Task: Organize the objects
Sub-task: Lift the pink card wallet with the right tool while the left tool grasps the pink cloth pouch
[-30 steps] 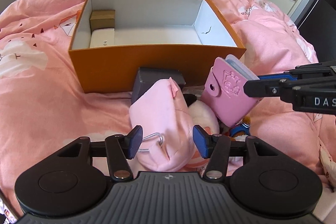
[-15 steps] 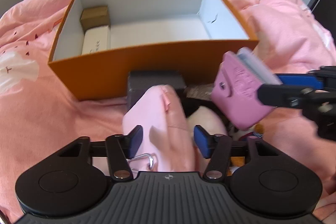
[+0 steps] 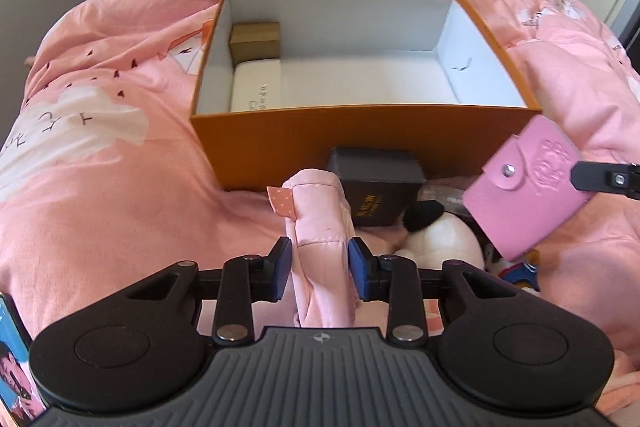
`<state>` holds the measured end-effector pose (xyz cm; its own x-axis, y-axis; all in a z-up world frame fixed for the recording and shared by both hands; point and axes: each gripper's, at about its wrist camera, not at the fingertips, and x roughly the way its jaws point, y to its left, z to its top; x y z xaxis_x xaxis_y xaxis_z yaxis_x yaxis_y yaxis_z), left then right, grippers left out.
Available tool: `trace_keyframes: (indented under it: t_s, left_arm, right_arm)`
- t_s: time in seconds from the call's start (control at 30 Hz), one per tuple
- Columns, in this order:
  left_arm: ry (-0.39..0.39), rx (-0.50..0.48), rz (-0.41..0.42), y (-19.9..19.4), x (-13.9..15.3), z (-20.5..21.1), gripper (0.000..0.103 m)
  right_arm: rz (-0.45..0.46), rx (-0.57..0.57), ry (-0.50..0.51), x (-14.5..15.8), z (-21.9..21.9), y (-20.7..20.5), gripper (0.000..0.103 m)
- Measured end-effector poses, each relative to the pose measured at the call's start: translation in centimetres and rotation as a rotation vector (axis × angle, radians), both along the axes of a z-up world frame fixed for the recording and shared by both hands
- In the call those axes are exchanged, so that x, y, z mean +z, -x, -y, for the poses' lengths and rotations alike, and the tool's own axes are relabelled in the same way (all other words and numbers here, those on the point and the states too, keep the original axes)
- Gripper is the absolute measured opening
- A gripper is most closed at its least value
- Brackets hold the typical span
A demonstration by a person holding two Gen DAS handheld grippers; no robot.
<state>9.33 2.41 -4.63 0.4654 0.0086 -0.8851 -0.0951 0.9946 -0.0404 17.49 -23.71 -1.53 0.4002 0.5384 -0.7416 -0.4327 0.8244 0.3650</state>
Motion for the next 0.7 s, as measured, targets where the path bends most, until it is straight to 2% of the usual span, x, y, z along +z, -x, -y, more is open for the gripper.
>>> trace_keyframes:
  t_s: [0.07,0.2,0.33,0.37,0.4,0.6,0.7]
  left_arm:
    - [0.008,0.003,-0.005,-0.1,-0.1,-0.3,0.042]
    - [-0.004,0.005,-0.017,-0.2,-0.4,-0.6,0.051]
    - [-0.033,-0.006,-0.028,-0.4,-0.5,-0.7,0.060]
    - [-0.046,-0.016,-0.028,-0.5,-0.5,-0.6,0.061]
    - [-0.054,-0.024,-0.026,-0.5,-0.5,-0.5,0.062]
    - [0.027,-0.039,-0.026,-1.1,-0.2,-0.6,0.062]
    - [0.028,-0.046,-0.030,-1.4,-0.5,-0.3,0.064]
  right_arm:
    - [-0.017,-0.014,-0.019,-0.5,0.3,-0.2,0.036]
    - [-0.034,-0.015,0.007,-1.7,-0.6,0.1,0.042]
    - [-0.024,-0.015,0.118,-3.4,-2.2,0.5,0.047]
    - [-0.032,-0.020,0.127,-3.7,-2.3,0.4,0.053]
    - [-0.049,-0.027,0.123,-4.1,-2.3,0.1,0.058]
    - [-0.201,-0.131,0.128,-6.7,-0.7,-1.3,0.059]
    - [-0.257,-0.163,0.105,-7.3,0.1,-1.2,0.065]
